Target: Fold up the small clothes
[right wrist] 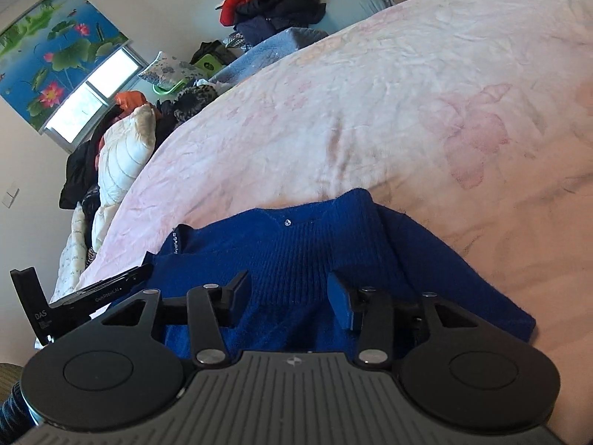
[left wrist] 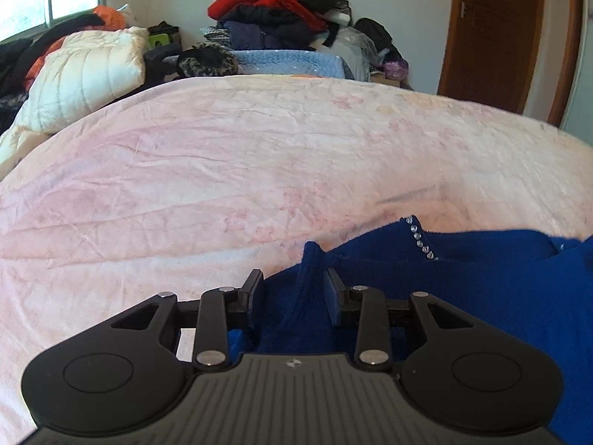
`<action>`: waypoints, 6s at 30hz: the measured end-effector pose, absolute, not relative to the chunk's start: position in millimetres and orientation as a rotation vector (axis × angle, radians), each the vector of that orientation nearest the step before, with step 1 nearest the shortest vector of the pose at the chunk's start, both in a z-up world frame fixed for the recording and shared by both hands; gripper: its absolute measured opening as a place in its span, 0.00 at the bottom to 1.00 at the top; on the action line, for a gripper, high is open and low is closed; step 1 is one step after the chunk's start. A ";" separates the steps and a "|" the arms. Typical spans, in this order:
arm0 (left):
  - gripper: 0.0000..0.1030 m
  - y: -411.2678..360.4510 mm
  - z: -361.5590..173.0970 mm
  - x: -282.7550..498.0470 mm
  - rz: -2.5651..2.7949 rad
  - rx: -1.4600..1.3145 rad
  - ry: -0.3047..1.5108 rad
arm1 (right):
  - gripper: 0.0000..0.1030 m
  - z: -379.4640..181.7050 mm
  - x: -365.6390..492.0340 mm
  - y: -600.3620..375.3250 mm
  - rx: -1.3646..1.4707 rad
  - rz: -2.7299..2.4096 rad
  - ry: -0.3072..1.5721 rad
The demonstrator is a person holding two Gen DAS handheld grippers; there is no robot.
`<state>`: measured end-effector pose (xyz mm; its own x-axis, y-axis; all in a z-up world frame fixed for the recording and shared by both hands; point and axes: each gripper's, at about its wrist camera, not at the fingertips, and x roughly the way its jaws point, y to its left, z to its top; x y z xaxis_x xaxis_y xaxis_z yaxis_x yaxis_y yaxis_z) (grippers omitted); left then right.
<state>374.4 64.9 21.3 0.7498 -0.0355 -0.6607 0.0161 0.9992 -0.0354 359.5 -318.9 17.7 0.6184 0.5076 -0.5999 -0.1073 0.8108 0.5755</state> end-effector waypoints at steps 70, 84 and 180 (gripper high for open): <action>0.06 -167.3 24.0 194.0 -0.358 -0.182 0.673 | 0.88 -38.6 234.8 -449.1 1.358 0.534 0.634; 0.06 -161.1 23.7 178.5 -0.492 -0.154 0.645 | 0.87 21.6 382.9 -375.4 0.814 0.551 0.880; 0.23 30.6 34.0 287.9 -0.477 -0.506 0.949 | 0.32 8.8 284.7 -319.1 0.677 0.587 0.947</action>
